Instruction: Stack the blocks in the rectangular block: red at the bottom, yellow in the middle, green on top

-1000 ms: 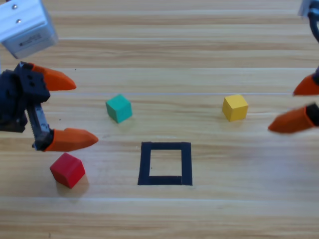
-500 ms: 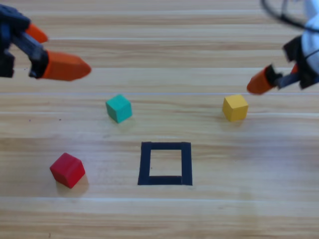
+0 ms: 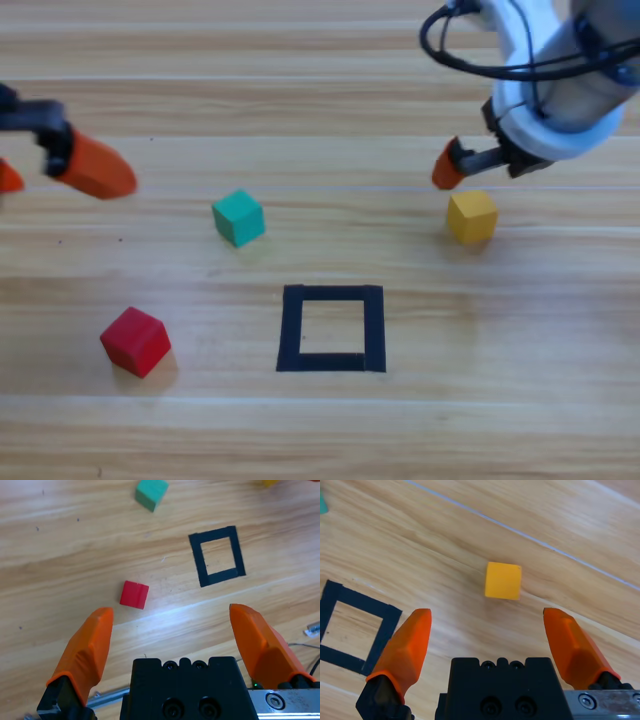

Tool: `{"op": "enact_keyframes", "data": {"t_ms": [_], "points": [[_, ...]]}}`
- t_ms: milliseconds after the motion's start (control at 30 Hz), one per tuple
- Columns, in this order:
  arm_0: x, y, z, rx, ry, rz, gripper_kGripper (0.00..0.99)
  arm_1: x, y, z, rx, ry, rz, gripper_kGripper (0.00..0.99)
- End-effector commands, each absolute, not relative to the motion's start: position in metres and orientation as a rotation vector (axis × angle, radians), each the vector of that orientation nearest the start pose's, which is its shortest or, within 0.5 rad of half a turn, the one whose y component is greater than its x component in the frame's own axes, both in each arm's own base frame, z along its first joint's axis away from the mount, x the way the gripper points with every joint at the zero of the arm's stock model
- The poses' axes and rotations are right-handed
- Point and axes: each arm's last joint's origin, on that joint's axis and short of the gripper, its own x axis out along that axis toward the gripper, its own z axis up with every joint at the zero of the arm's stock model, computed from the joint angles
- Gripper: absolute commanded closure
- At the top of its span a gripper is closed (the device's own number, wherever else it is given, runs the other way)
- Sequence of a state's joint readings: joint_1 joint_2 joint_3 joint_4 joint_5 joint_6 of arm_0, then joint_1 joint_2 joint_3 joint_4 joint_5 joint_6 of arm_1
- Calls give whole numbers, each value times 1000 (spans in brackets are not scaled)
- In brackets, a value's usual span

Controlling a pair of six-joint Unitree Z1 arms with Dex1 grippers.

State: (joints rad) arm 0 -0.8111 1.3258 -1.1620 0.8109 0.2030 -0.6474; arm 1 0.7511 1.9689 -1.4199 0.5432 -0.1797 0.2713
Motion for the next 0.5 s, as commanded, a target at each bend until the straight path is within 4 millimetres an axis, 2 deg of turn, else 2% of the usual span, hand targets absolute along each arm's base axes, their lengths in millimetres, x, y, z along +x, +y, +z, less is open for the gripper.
{"op": "enact_keyframes", "data": {"t_ms": [33, 267, 500], "points": [[167, -163, 332, -124, 1125, -112, 0, 351, 259, 209, -195, 1173, 328, 2], [167, -161, 320, -316, 1160, 81, 1, 374, 258, 182, -191, 1215, 304, 4], [192, -187, 288, -484, 1225, 341, 4, 381, 259, 165, -206, 1240, 295, 7]]}}
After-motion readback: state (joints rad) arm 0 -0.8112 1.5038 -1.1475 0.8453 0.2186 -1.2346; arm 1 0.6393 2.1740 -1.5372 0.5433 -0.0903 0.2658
